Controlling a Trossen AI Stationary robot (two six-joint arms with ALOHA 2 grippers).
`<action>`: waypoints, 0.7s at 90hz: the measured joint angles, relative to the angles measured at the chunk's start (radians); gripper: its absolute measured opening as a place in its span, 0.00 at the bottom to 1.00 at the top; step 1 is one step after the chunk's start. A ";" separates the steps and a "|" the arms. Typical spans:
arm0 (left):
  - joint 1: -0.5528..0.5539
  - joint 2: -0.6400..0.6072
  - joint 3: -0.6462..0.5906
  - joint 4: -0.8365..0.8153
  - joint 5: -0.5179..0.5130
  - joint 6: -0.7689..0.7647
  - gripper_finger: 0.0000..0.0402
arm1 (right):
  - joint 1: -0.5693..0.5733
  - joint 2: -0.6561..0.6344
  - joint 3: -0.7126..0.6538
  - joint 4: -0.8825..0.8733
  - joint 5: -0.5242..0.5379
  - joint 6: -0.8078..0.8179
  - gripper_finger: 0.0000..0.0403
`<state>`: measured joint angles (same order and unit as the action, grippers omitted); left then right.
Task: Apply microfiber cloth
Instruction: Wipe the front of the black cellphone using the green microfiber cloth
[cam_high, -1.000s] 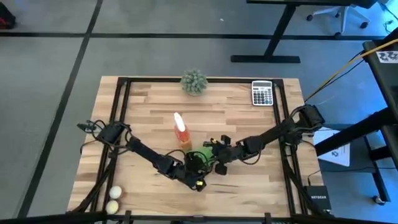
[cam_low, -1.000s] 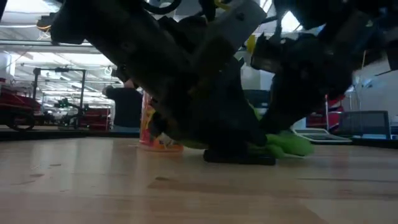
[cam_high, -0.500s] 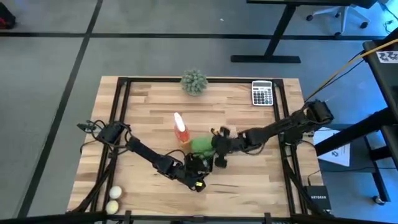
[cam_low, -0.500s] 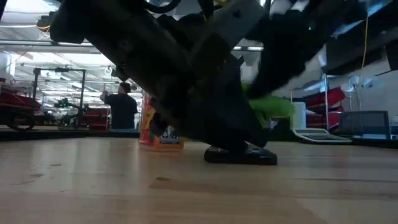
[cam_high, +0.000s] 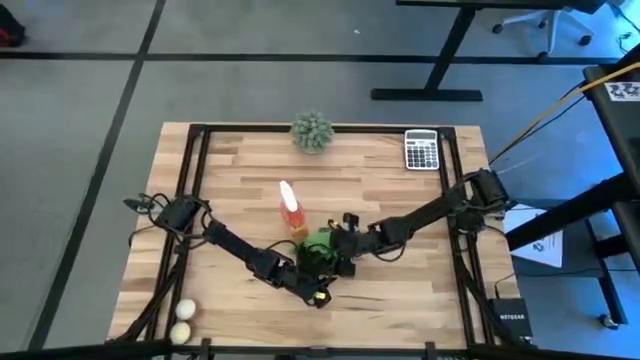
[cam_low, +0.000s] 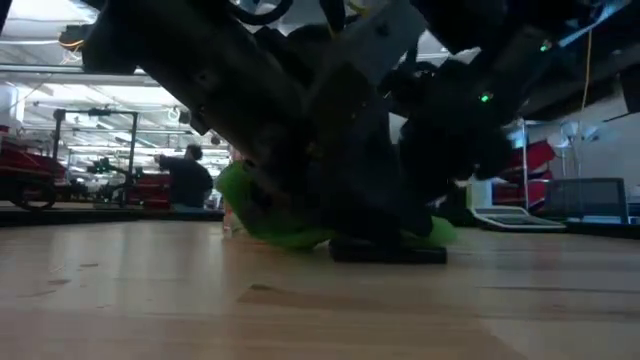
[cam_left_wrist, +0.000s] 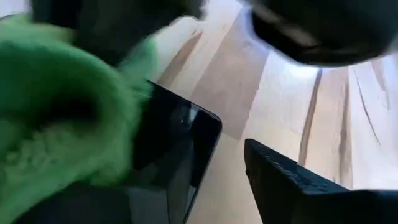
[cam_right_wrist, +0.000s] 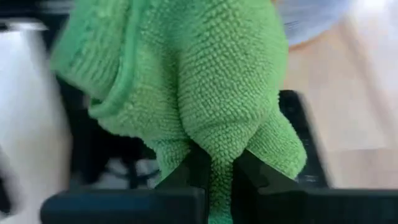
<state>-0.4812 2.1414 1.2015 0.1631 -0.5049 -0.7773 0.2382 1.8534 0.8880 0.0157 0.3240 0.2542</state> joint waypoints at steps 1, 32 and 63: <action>0.000 0.000 0.000 0.000 -0.001 0.000 0.33 | -0.005 -0.002 0.000 -0.001 0.005 -0.006 0.02; -0.005 0.000 0.001 0.007 0.014 0.002 0.33 | -0.073 -0.098 0.000 -0.130 0.001 -0.046 0.02; -0.005 0.000 0.000 0.013 0.012 0.018 0.33 | 0.076 -0.081 0.013 0.048 -0.132 0.030 0.02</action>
<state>-0.4862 2.1417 1.2018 0.1758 -0.4931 -0.7595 0.3140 1.7724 0.9010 0.0642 0.1920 0.2841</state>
